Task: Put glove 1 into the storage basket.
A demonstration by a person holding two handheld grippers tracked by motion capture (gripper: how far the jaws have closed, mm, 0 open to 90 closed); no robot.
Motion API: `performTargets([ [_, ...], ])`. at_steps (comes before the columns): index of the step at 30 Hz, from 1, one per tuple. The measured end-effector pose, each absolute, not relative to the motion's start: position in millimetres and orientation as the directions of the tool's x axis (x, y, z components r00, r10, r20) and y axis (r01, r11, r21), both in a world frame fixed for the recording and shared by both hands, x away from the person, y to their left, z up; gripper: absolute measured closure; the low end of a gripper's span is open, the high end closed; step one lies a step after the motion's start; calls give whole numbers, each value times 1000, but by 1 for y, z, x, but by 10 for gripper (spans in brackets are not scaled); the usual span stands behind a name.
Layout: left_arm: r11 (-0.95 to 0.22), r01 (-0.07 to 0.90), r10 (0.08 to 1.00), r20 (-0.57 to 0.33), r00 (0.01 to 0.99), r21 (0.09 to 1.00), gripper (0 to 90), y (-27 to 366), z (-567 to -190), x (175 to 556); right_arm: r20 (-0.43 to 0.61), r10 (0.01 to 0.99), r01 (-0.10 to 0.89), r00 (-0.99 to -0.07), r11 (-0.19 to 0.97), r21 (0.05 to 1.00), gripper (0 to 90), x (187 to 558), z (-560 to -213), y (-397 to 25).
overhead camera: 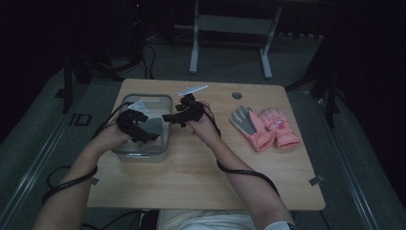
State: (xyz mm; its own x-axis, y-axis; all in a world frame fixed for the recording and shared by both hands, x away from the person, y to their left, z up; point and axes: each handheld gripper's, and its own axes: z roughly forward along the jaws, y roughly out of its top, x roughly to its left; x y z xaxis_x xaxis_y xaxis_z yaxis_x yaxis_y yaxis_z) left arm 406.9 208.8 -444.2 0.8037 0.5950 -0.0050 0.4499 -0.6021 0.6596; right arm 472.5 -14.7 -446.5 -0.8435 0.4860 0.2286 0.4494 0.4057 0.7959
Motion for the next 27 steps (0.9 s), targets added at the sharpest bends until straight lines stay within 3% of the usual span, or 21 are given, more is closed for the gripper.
performTargets([
  [8,-588,454,581,-41,813,669,47,184,-437,402,164,469,394,-868,449,802,168,462,-442,-39],
  [18,-657,323,431,-11,902,681,45,138,-438,381,147,496,385,-856,422,821,136,454,-434,-84],
  [27,-682,254,352,4,936,686,46,108,-445,364,106,542,398,-834,458,795,117,451,-441,-119],
])
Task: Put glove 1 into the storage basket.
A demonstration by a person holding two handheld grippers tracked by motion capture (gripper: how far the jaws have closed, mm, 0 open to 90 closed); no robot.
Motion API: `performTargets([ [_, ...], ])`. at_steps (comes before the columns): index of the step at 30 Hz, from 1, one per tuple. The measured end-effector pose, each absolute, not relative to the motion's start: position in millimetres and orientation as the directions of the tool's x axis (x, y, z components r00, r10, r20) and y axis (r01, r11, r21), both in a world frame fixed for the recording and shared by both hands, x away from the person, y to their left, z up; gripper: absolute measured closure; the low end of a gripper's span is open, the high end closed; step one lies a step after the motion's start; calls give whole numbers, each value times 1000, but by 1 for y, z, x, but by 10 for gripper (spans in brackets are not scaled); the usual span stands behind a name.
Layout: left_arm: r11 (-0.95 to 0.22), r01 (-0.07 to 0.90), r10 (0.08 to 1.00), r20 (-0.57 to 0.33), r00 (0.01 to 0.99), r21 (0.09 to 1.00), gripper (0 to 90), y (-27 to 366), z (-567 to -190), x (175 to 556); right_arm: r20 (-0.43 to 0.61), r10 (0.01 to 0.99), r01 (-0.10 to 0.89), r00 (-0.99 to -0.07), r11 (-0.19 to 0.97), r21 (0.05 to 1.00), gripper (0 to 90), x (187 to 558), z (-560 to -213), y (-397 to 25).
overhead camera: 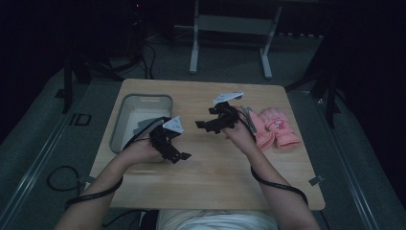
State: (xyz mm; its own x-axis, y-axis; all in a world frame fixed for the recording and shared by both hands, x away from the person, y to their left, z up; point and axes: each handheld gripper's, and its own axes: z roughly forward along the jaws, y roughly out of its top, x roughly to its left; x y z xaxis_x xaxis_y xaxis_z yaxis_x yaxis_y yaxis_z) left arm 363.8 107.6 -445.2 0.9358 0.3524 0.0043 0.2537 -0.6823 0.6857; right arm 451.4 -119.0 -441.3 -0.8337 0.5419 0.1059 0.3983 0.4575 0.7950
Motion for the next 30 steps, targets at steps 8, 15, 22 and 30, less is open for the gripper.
performTargets([
  [8,-708,225,303,-1,953,669,46,86,-463,351,94,567,393,-818,432,812,214,444,-449,-144],
  [15,-737,186,259,18,966,650,46,67,-476,342,53,636,407,-770,425,809,479,449,-449,-189],
  [22,-779,151,220,40,975,609,50,53,-497,331,51,737,487,-674,391,781,659,460,-449,-235],
  [30,-813,144,199,38,979,564,49,48,-520,322,-6,756,506,-654,443,740,578,475,-475,-265],
])
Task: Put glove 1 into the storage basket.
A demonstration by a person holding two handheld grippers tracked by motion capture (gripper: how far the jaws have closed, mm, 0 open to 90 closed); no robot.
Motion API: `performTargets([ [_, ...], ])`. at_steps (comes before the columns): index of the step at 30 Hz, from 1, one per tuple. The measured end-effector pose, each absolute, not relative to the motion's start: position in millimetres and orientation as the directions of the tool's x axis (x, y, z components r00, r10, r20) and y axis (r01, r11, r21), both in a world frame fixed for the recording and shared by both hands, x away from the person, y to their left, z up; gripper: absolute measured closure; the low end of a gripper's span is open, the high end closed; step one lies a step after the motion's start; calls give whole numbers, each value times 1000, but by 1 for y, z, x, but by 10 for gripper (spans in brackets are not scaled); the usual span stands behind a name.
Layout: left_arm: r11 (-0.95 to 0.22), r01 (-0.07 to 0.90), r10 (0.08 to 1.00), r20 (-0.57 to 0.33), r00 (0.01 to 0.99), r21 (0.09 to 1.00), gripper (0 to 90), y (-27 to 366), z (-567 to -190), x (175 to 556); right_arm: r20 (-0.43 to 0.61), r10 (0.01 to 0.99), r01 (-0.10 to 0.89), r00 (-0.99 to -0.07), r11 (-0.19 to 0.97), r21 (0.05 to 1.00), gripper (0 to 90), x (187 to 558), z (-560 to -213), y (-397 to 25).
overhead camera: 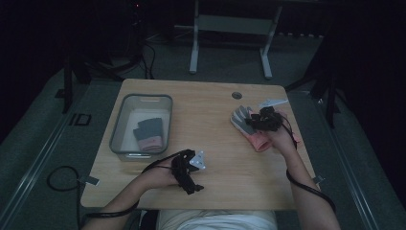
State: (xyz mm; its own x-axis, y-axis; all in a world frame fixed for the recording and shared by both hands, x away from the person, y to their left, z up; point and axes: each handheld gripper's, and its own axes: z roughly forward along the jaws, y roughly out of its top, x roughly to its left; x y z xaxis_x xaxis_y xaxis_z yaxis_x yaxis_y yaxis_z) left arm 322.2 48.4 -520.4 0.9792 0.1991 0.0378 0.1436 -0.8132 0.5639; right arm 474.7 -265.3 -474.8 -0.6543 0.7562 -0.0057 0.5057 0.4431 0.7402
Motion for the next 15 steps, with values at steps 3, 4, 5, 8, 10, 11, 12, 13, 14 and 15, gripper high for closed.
performTargets([
  [3,-804,158,214,31,976,573,50,51,-525,321,-43,755,513,-654,485,708,587,481,-488,-269],
  [4,-805,158,215,33,976,572,50,52,-525,321,-52,753,517,-656,499,695,599,483,-493,-269],
  [5,-805,158,215,34,976,572,50,53,-526,321,-65,750,521,-658,516,681,603,486,-497,-270],
  [8,-802,167,222,26,975,574,50,55,-527,321,-101,739,522,-666,558,645,629,493,-510,-271],
  [10,-795,174,229,21,973,581,50,56,-528,321,-103,718,511,-688,580,635,644,496,-516,-271],
  [11,-794,177,231,19,973,582,53,56,-529,321,-101,712,504,-695,582,638,644,496,-516,-271],
  [12,-795,177,231,20,973,580,56,57,-529,321,-100,707,501,-700,586,637,648,496,-517,-271],
  [13,-801,174,233,30,972,573,56,57,-531,321,-103,695,493,-711,598,632,651,496,-518,-271],
  [14,-807,169,231,39,972,566,56,57,-532,321,-110,681,481,-724,613,627,654,496,-519,-270],
  [15,-811,167,232,46,972,561,56,57,-533,320,-110,677,478,-728,616,626,663,496,-520,-270],
])
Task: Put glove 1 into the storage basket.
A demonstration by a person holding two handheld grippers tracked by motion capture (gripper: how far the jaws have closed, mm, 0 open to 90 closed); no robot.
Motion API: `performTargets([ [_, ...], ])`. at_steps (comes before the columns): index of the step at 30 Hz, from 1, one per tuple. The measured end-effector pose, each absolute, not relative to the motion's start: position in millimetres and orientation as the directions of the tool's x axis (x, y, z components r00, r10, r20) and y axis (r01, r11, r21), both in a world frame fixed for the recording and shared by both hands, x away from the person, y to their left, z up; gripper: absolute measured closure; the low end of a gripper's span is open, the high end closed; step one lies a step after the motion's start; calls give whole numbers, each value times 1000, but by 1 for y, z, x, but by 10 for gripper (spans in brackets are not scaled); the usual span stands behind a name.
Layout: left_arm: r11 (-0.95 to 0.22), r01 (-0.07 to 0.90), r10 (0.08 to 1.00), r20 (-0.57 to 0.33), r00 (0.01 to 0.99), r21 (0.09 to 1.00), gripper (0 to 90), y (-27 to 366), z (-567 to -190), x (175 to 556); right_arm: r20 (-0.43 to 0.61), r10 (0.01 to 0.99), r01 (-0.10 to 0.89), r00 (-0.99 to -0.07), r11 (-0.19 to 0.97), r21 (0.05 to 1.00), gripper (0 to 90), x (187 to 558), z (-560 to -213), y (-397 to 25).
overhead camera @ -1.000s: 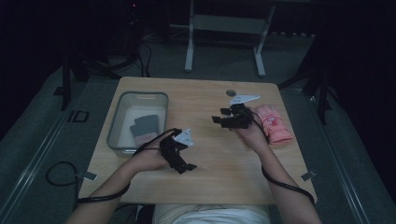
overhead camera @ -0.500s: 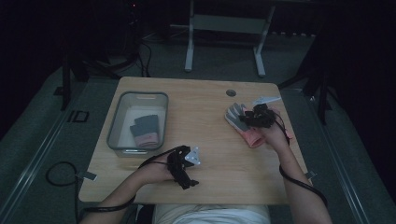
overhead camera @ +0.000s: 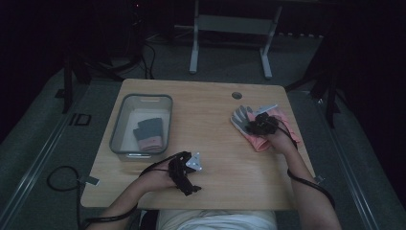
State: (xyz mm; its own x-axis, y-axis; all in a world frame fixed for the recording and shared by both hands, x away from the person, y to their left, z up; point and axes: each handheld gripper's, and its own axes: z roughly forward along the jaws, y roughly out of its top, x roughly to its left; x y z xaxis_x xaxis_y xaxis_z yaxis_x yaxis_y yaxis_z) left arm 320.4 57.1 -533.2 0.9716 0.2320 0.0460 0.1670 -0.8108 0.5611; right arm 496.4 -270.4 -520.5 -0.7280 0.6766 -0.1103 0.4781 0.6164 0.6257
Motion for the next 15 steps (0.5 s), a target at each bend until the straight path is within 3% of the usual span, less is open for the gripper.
performTargets([
  [4,-803,177,244,43,969,569,56,59,-536,320,-136,662,474,-737,651,593,697,497,-528,-266],
  [8,-788,185,258,42,965,587,56,61,-537,319,-107,697,525,-709,624,579,819,499,-530,-263],
  [11,-782,184,250,29,968,595,56,60,-539,316,-64,741,565,-668,562,604,879,497,-529,-262],
  [15,-801,168,234,41,971,575,56,57,-542,312,-4,804,599,-594,445,666,891,486,-518,-265],
])
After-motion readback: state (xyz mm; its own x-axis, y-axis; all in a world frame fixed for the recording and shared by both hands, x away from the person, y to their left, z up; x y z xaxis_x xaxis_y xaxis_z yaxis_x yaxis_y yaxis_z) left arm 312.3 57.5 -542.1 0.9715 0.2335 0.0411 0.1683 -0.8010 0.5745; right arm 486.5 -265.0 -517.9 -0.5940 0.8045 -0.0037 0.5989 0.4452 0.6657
